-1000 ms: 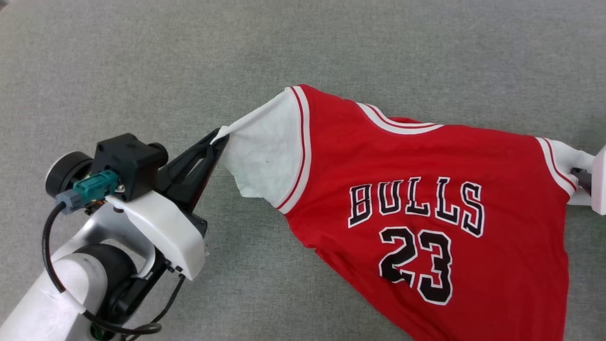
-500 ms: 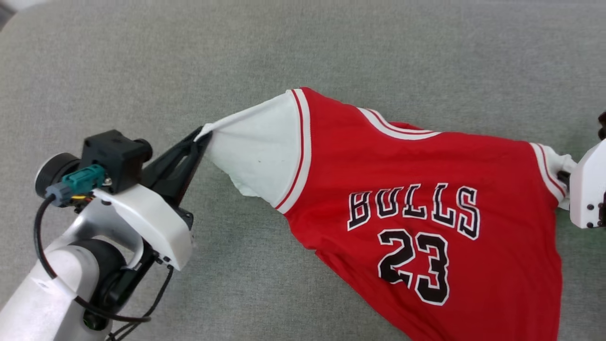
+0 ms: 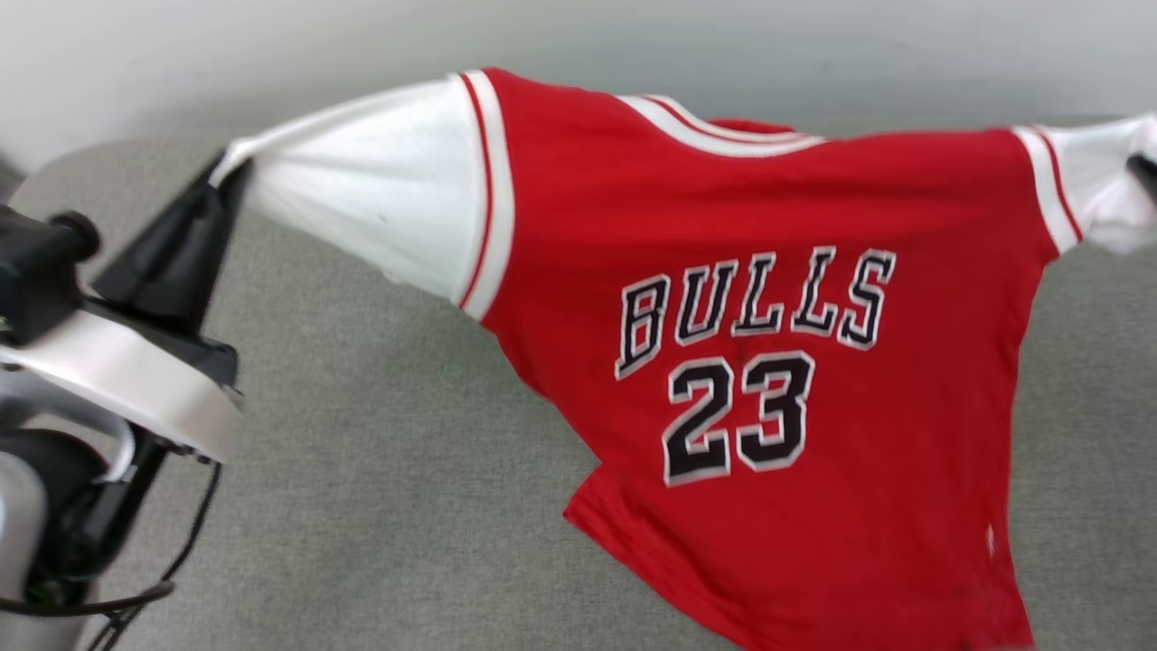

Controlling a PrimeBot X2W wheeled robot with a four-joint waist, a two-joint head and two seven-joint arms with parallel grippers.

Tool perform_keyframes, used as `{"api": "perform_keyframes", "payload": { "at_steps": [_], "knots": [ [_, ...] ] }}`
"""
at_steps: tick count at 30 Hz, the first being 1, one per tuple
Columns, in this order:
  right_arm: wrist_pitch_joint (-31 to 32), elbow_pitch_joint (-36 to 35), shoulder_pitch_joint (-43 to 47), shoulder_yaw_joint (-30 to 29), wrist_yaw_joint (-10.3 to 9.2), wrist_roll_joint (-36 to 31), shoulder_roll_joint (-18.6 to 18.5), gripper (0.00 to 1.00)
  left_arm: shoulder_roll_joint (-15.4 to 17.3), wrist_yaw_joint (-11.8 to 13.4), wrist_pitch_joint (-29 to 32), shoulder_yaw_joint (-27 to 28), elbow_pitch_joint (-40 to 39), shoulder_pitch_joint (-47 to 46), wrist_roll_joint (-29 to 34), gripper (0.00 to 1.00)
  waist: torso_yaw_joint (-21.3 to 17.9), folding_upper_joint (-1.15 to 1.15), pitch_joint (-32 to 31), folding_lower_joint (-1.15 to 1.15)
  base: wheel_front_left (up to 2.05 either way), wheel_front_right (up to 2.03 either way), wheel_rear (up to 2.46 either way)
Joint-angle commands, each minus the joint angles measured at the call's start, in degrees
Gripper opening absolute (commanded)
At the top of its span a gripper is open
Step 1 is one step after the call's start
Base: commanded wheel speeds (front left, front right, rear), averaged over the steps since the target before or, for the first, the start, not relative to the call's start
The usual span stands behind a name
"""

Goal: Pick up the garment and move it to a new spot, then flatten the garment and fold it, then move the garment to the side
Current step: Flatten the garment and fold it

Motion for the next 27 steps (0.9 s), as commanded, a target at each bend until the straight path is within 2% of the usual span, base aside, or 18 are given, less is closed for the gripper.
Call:
{"api": "perform_keyframes", "payload": {
  "at_steps": [1,10,17,22,27],
  "knots": [
    [-0.63,-1.76,-1.18,-0.39,-0.06,0.67,-0.66,0.00,1.02,0.56,-0.47,1.53,-0.94,-0.98,-0.09,0.00,-1.60,0.00,-2.21,0.00,0.00,0.00,0.00],
    [-2.99,-11.51,-4.23,-1.99,-0.06,1.47,1.37,0.00,4.70,2.24,-1.64,9.61,-5.59,-3.86,-1.36,0.00,-3.77,0.00,-5.45,0.00,0.00,0.00,0.00],
    [-3.82,-15.95,-5.79,-4.06,-0.06,1.90,3.35,0.00,6.50,3.23,-2.73,14.71,-7.52,-6.31,-2.18,0.00,-5.11,0.00,-6.15,0.00,0.00,0.00,0.00],
    [-4.25,-17.82,-7.18,-5.13,-0.06,1.78,4.04,0.00,7.32,3.33,-2.98,16.55,-7.82,-8.23,-2.89,0.00,-5.76,0.00,-4.34,0.00,0.00,0.00,0.00],
    [-4.41,-18.11,-10.06,-5.28,-0.06,0.81,4.44,0.00,8.43,1.85,-2.00,15.89,-5.57,-11.55,-4.23,0.00,-5.92,0.00,0.10,0.00,0.00,0.00,0.00]
  ]
}}
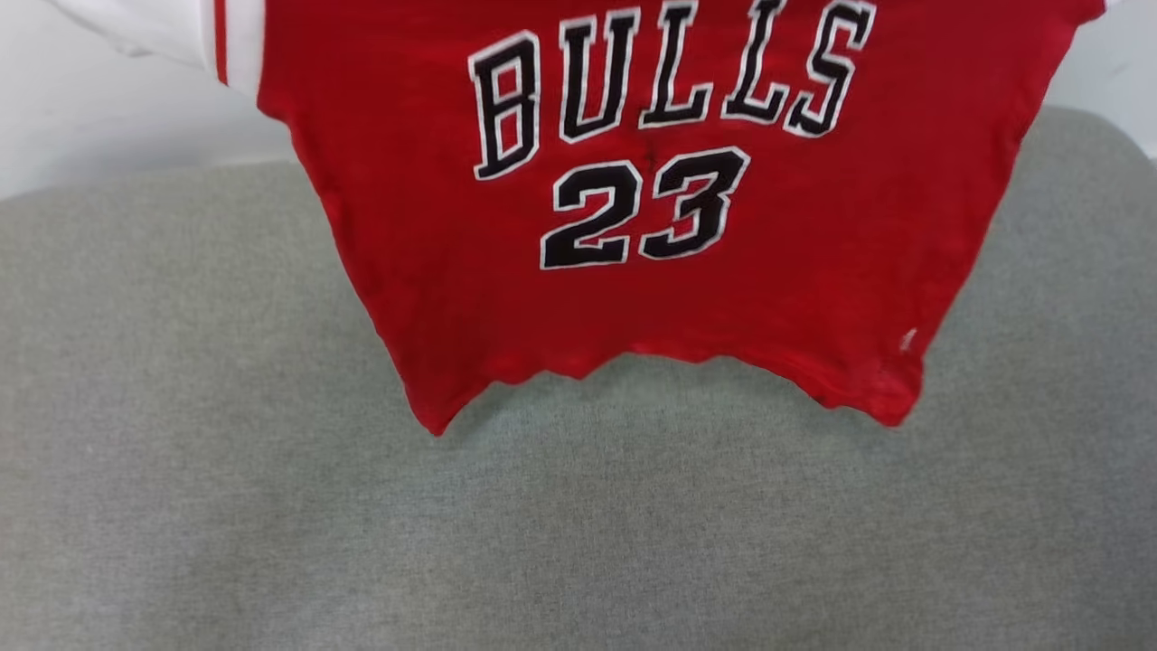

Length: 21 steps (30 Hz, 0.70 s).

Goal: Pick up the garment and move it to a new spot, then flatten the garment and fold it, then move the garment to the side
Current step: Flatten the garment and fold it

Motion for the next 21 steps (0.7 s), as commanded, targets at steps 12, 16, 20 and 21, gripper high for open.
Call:
{"api": "perform_keyframes", "payload": {
  "at_steps": [12,16,20,21],
  "knots": [
    [-5.44,13.19,-23.58,1.75,-0.07,-7.63,2.38,0.00,1.36,-7.96,0.27,-9.23,19.25,-31.01,1.17,0.00,1.01,0.00,19.08,0.00,0.00,0.00,0.00],
    [-9.70,20.85,-33.19,1.04,-0.08,-12.13,4.09,0.00,-0.96,-9.50,-1.79,-13.10,28.60,-44.03,3.75,0.00,1.87,0.00,23.37,0.00,0.00,0.00,0.00],
    [-13.25,26.25,-39.72,-0.01,-0.08,-15.56,5.42,0.00,-3.26,-10.18,-4.50,-15.29,35.36,-52.19,5.40,0.00,2.60,0.00,25.83,0.00,0.00,0.00,0.00],
    [-14.46,28.02,-41.57,-0.35,-0.08,-16.48,5.97,0.00,-4.00,-10.25,-5.47,-15.93,37.38,-54.46,5.83,0.00,2.80,0.00,26.47,0.00,0.00,0.00,0.00]
  ]
}}
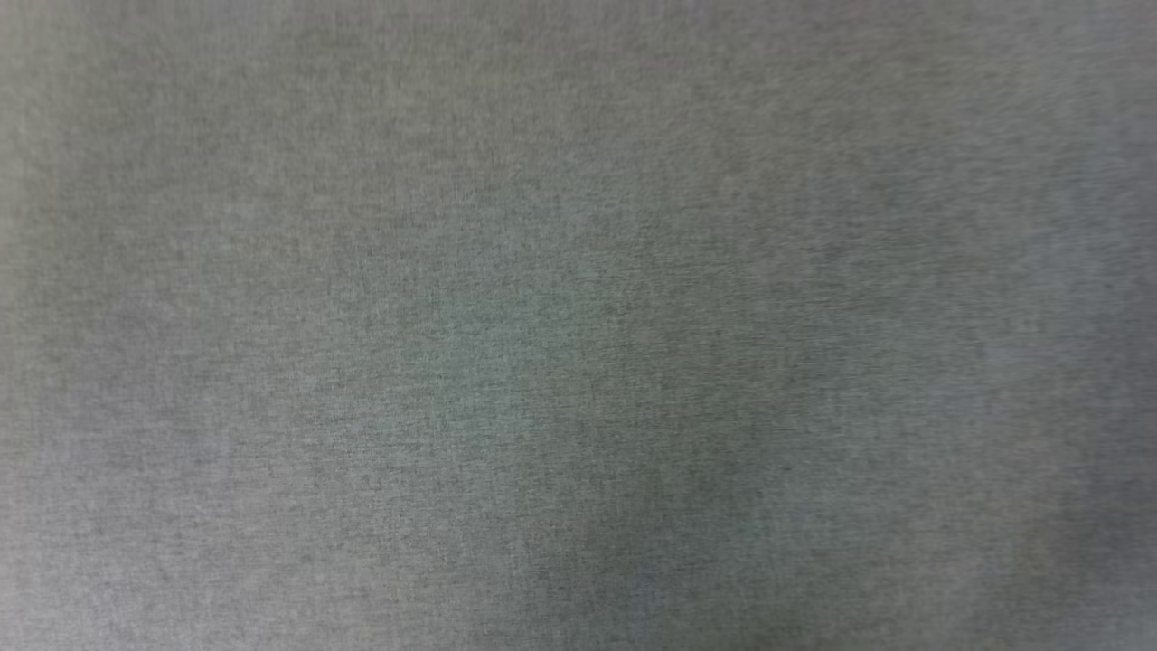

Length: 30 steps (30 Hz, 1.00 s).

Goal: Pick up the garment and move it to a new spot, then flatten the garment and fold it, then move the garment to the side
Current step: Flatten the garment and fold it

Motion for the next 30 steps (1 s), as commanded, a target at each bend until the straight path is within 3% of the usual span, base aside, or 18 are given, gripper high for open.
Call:
{"api": "perform_keyframes", "payload": {
  "at_steps": [1,7,13,21,30],
  "knots": [
    [-1.45,2.00,-2.19,-0.63,-0.10,-1.33,0.40,0.00,-0.55,-0.08,-1.15,-0.41,2.36,-2.47,0.43,0.00,1.31,0.00,3.03,-0.01,0.00,0.00,0.00],
    [-7.30,11.44,-7.66,-1.38,-0.10,-6.30,3.06,0.00,-4.12,-0.90,-6.94,-4.06,12.15,-8.88,1.53,0.00,2.23,0.00,5.86,-0.01,0.00,0.00,0.00],
    [-12.09,18.63,-2.84,0.78,-0.09,-6.91,5.85,0.00,-7.21,-1.24,-12.54,-8.17,18.39,-3.70,0.15,0.00,2.80,0.00,5.68,-0.01,0.00,0.00,0.00],
    [-16.34,22.93,11.89,5.99,-0.08,-1.97,6.45,0.00,-9.50,-1.36,-18.19,-13.89,20.84,15.23,-2.75,0.00,3.53,0.00,-0.60,-0.01,0.00,0.00,0.00],
    [-15.09,16.27,34.54,14.91,-0.08,9.71,1.04,0.00,-8.37,-0.43,-19.15,-15.65,15.59,43.27,-7.69,0.00,4.12,0.00,-10.93,-0.01,0.00,0.00,0.00]
  ]
}}
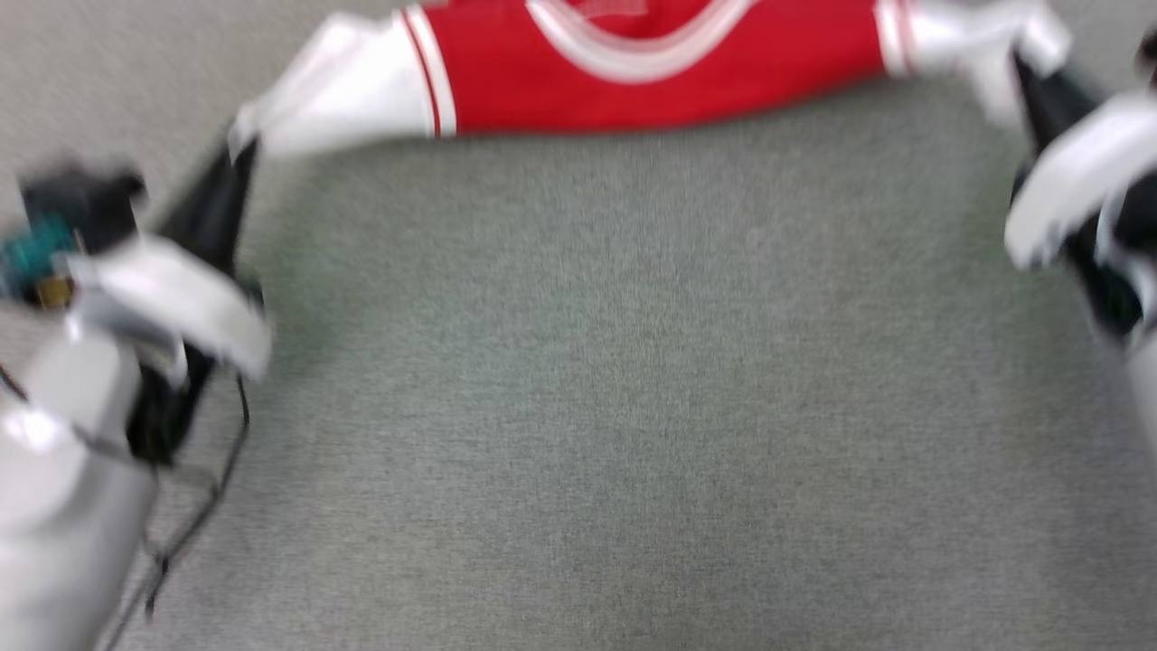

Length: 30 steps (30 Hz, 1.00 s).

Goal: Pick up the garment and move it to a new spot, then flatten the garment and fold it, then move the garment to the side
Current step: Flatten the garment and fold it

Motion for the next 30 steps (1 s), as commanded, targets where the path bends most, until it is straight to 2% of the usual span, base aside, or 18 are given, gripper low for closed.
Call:
{"api": "perform_keyframes", "payload": {
  "at_steps": [1,6,14,19,30],
  "knots": [
    [0.60,-1.89,4.26,1.47,-0.06,1.84,-1.94,0.00,0.67,0.33,0.25,-0.19,-1.23,4.10,-1.02,0.00,0.39,0.00,-4.36,0.00,0.00,0.00,0.00],
    [1.97,-8.00,15.51,4.89,-0.07,7.34,-7.21,0.00,2.92,0.90,1.22,-1.43,-4.57,16.21,-3.16,0.00,0.41,0.00,-8.49,0.00,0.00,0.00,0.00],
    [4.11,-14.64,29.08,7.64,-0.08,10.76,-13.31,0.00,5.74,2.66,2.96,-2.62,-8.65,29.54,-5.71,0.00,0.05,0.00,-14.03,0.00,0.00,0.00,0.00],
    [5.08,-18.24,35.98,9.63,-0.08,11.76,-15.72,0.00,7.21,3.43,5.08,-3.81,-12.23,35.87,-7.21,0.00,-0.26,0.00,-16.94,0.00,0.00,0.00,0.00],
    [10.55,-25.91,47.82,10.92,-0.07,17.90,-20.59,0.00,10.43,7.46,9.12,-4.72,-21.55,48.92,-11.35,0.00,-1.53,0.00,-20.59,0.00,0.00,0.00,0.00]
  ]
}}
